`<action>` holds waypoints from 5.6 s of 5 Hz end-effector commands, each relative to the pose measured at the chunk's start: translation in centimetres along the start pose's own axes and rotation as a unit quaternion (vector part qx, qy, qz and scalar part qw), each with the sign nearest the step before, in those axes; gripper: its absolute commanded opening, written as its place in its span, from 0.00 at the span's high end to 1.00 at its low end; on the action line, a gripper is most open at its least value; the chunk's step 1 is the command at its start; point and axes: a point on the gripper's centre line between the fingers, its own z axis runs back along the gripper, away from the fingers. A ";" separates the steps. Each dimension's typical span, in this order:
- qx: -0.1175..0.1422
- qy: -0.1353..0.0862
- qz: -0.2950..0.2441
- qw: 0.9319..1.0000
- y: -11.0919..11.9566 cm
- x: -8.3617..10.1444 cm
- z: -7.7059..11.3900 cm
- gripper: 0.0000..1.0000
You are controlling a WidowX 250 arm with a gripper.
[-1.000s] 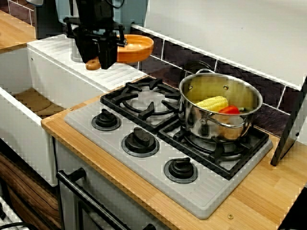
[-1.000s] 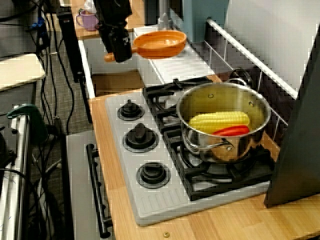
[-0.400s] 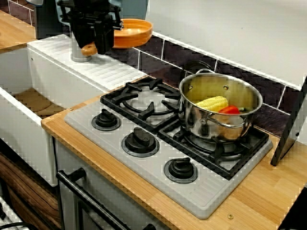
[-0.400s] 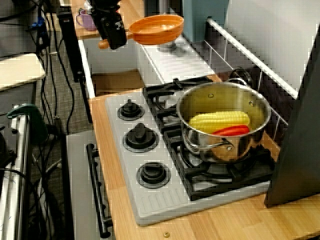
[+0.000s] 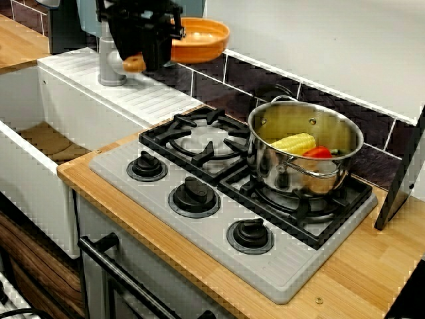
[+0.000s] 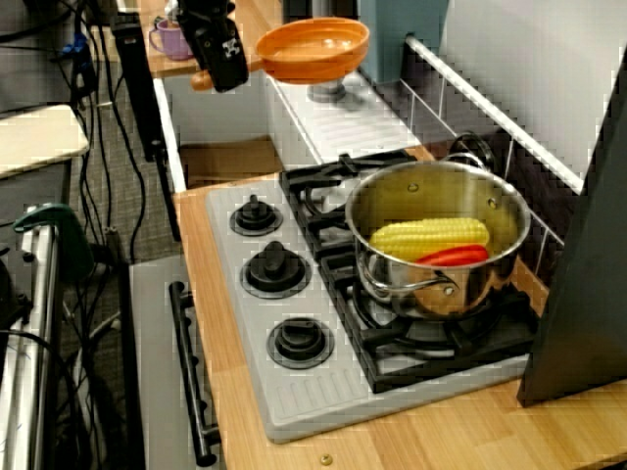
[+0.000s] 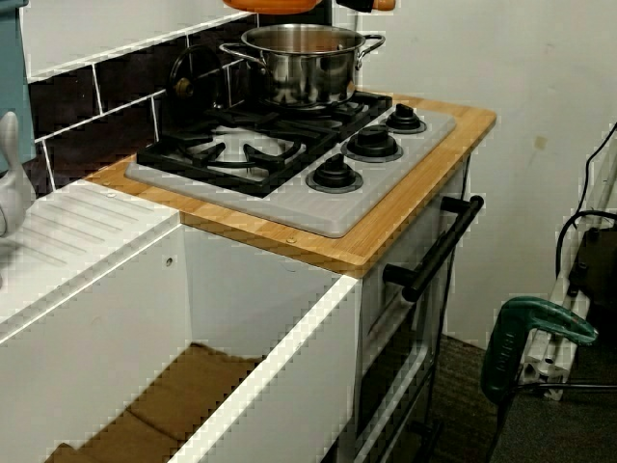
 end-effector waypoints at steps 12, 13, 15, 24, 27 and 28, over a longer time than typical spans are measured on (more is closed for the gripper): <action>0.127 -0.154 -0.064 0.978 -5.3 0.9 2.5 1.00; 0.145 -0.163 -0.066 0.974 -5.7 0.9 2.0 1.00; 0.158 -0.169 -0.071 0.970 -5.9 0.9 1.8 1.00; 0.136 -0.147 -0.055 0.978 -4.5 1.4 3.1 1.00; 0.114 -0.142 -0.045 0.982 -4.0 2.0 5.2 1.00; 0.113 -0.139 -0.044 0.983 -3.9 2.1 5.3 1.00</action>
